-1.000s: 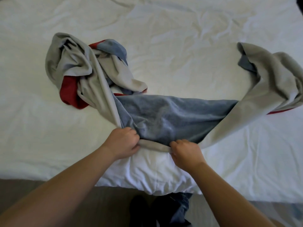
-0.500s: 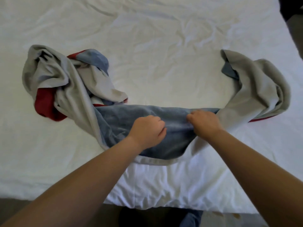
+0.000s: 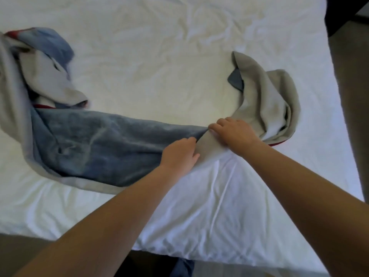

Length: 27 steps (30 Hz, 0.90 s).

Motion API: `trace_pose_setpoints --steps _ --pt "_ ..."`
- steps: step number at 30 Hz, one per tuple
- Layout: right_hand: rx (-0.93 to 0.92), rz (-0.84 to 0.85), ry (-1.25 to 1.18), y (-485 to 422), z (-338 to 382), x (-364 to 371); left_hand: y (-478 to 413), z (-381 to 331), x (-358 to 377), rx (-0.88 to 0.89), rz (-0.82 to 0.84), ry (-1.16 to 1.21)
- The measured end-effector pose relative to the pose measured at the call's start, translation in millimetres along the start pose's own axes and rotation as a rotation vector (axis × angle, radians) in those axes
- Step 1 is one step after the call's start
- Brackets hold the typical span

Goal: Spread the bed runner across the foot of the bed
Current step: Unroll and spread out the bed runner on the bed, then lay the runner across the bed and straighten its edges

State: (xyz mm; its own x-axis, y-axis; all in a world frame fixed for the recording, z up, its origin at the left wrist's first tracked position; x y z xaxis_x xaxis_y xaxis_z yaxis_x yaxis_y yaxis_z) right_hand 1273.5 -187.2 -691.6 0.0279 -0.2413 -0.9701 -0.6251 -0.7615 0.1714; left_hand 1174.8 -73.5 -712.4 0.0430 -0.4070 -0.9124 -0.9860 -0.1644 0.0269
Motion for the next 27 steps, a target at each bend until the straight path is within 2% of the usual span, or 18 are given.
trace_pose_setpoints --steps 5,7,12,17,27 --pt "-0.105 -0.045 -0.025 0 0 7 5 -1 11 -0.152 -0.005 0.056" --pt "-0.144 -0.067 0.017 7 -1 4 13 -6 14 -0.154 -0.025 0.079" --pt "-0.156 -0.010 0.124 46 -13 6 40 -34 28 -0.009 -0.063 0.130" --pt "-0.150 -0.125 0.136 110 -13 23 64 -62 47 0.127 -0.010 0.085" --pt "-0.015 -0.170 0.058 205 32 65 134 -69 74 0.227 0.096 -0.008"
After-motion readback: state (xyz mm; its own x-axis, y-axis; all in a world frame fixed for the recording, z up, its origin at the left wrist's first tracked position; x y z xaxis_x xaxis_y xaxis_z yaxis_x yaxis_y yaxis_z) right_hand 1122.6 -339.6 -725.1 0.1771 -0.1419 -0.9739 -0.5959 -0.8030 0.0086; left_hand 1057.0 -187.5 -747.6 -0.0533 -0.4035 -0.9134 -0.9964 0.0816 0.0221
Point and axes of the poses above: each hand's wrist, its own y-axis away from the middle knuckle, its own x-axis out of the palm, z = x × y, the point moved 5 cm from there along -y, towards the middle knuckle, and after that the axes turned 12 degrees about -z, right-handed, at the moved point
